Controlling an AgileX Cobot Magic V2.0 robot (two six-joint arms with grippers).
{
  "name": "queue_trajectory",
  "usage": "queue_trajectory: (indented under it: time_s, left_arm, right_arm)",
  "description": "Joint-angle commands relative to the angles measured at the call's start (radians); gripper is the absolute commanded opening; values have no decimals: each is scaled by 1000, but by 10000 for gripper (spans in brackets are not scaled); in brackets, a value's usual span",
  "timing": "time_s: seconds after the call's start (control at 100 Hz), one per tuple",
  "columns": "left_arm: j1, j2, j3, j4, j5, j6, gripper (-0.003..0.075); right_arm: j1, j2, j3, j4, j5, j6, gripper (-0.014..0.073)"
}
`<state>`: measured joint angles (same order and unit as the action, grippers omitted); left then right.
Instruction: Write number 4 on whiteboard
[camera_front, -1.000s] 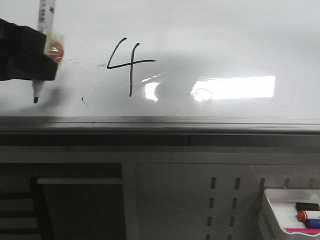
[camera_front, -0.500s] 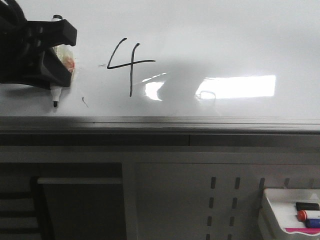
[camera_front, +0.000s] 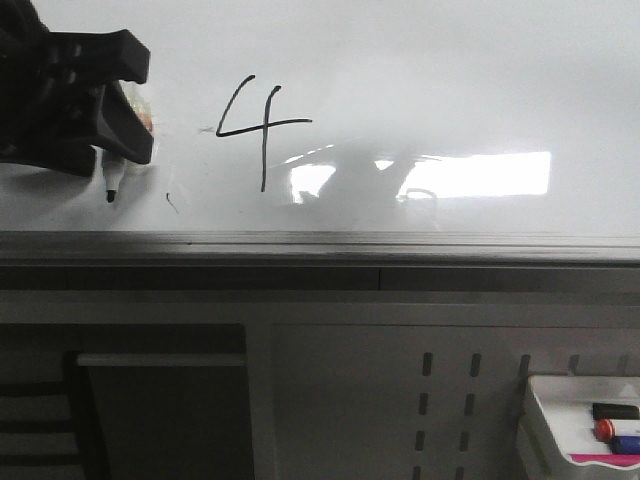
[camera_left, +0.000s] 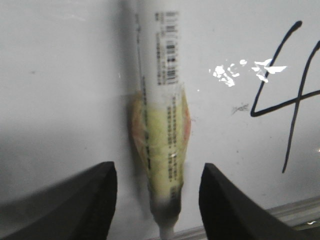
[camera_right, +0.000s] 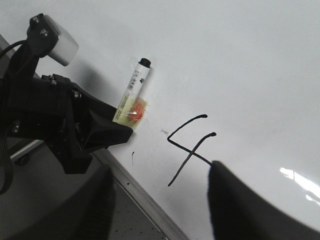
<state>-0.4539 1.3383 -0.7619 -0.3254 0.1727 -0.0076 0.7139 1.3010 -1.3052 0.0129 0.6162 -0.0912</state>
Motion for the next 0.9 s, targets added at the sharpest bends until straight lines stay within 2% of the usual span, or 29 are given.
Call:
queue_trajectory:
  time_s: [0.0, 0.02, 0.03, 0.07, 0.14, 0.27, 0.44, 0.62, 0.76, 0.89]
  left_arm:
    - [2, -92, -25, 19, -2, -8, 356]
    - [2, -112, -22, 19, 9, -8, 354]
    - [2, -119, -21, 21, 16, -8, 353]
    - [2, -169, -12, 29, 27, -8, 339]
    - [2, -266, 18, 37, 21, -8, 250]
    - [2, -475, 125, 72, -48, -8, -24]
    - [0, -797, 340, 159, -173, -7, -20]
    - [0, -1088, 521, 238, -223, -7, -20]
    - [0, -1219, 560, 288, -218, -7, -20]
    - [0, -1267, 562, 313, -211, -7, -20]
  right_arm:
    - [-5, -82, 3, -13, -81, -7, 94]
    - [-5, -98, 22, -13, -93, -7, 25]
    - [-5, -103, 27, -13, -93, -7, 25]
    - [-5, -141, 58, -13, -119, -7, -71]
    - [-5, -220, 137, -13, -193, -7, -64]
    - [-5, -403, 347, -13, -397, -7, -64]
    - [-5, -683, 671, -13, -616, -7, -64]
    - [-5, -938, 979, -13, -725, -7, -64]
    - [-5, -1071, 1106, -13, -780, -7, -64]
    - [-5, -1125, 1129, -13, -788, -7, -64]
